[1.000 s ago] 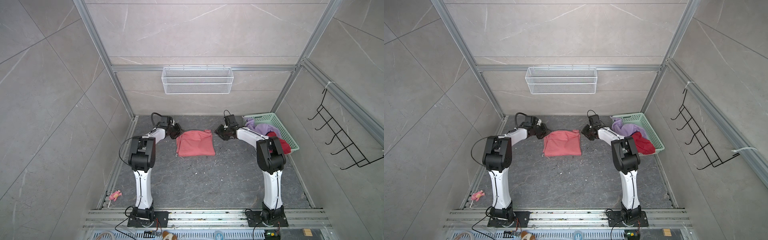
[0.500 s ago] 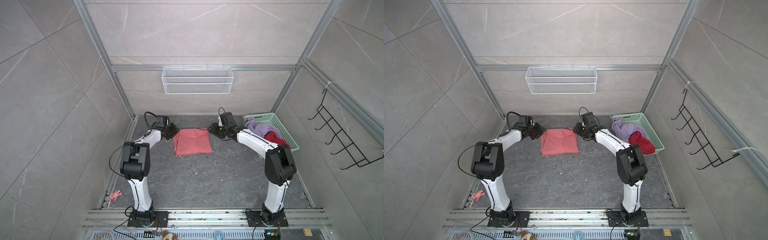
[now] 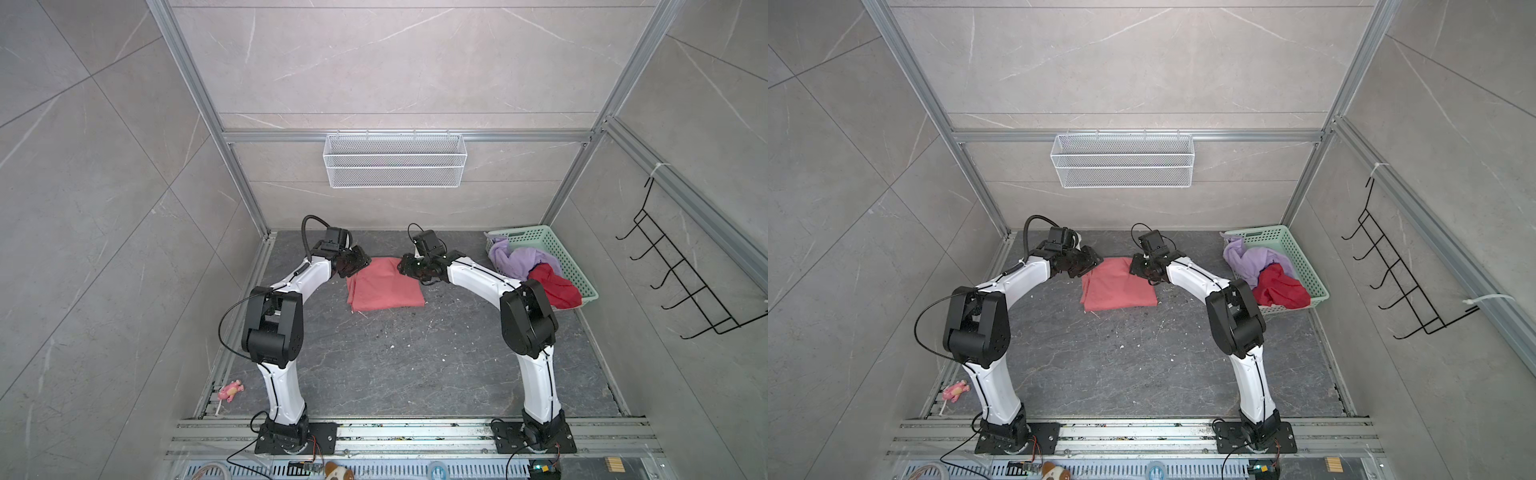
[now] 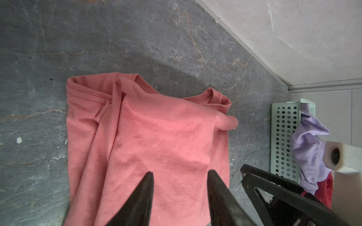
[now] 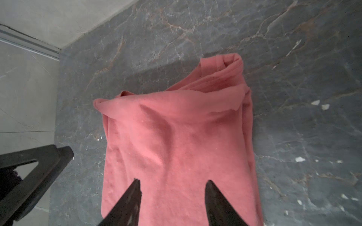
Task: Fold and stack the t-shirts
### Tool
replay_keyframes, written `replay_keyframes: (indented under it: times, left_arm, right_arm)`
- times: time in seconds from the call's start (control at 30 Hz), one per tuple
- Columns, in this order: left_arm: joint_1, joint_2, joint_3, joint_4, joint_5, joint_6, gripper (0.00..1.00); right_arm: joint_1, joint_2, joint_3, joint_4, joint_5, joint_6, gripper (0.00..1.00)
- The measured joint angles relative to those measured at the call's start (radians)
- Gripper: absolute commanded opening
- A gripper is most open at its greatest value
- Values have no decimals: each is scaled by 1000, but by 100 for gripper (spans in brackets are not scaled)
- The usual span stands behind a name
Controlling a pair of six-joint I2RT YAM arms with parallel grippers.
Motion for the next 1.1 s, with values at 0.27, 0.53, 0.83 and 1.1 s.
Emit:
replay_keyframes:
  times: [0.27, 0.53, 0.83, 1.1]
  left_arm:
    - [8, 114, 86, -46, -3, 101, 51]
    - [10, 164, 119, -35, 1, 108, 49]
    - [12, 229, 105, -40, -30, 83, 46]
    - [-29, 182, -20, 84, -23, 61, 44]
  right_arm:
    - [4, 10, 13, 3, 19, -31, 60]
    - [5, 142, 135, 16, 10, -29, 59]
    - [8, 256, 233, -86, 66, -21, 57]
    - [12, 151, 39, -39, 95, -26, 57]
